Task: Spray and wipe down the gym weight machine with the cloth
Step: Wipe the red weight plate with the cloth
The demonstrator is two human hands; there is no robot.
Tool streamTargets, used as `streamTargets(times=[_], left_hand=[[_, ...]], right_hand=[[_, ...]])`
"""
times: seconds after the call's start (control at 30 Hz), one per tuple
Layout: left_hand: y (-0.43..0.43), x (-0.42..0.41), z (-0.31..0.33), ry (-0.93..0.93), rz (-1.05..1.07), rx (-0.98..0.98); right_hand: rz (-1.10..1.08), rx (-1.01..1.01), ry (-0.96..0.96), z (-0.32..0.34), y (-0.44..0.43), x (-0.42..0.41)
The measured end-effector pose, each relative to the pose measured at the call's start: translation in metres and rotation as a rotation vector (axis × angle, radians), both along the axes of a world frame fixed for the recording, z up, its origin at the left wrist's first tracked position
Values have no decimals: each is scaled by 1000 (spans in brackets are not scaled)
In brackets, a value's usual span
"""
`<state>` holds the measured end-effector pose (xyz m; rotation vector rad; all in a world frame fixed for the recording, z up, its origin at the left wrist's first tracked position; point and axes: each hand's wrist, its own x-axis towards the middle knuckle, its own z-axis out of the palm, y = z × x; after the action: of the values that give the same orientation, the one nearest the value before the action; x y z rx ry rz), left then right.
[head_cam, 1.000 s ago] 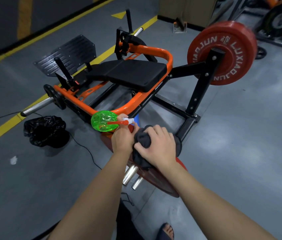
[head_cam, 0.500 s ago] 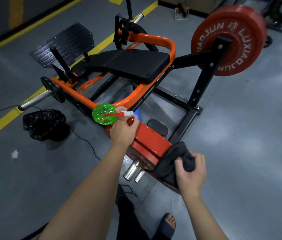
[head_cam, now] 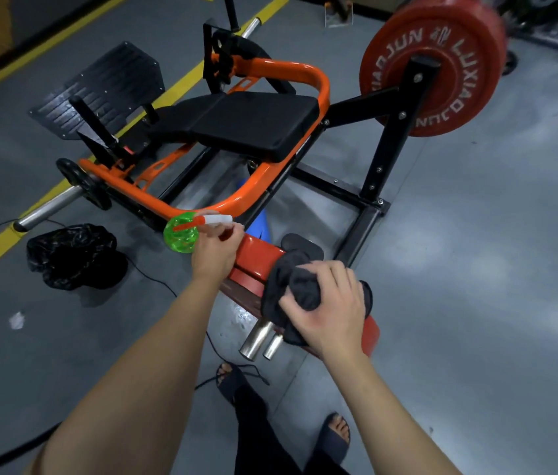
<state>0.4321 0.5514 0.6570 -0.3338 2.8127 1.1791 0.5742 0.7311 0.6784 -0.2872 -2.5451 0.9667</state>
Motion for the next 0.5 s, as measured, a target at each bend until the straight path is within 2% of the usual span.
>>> streamTargets(times=[0.07, 0.13, 0.27, 0.33, 0.43, 0.5], left_hand=[[-6, -6, -2, -19, 19, 49], [-14, -12, -4, -78, 27, 54], [-19, -10, 4, -73, -49, -30], [-9, 3, 14, -22, -85, -61], [19, 38, 17, 76, -147, -114], [39, 63, 13, 116, -168, -144]], right_hand=[[-58, -136, 27, -13, 13, 17], [-201, -365, 19, -26, 29, 34], [-520, -708, -146, -49, 56, 58], [-601, -710, -237, -51, 58, 58], [-706, -472, -301, -36, 39, 40], [-670, -334, -268, -16, 18, 23]])
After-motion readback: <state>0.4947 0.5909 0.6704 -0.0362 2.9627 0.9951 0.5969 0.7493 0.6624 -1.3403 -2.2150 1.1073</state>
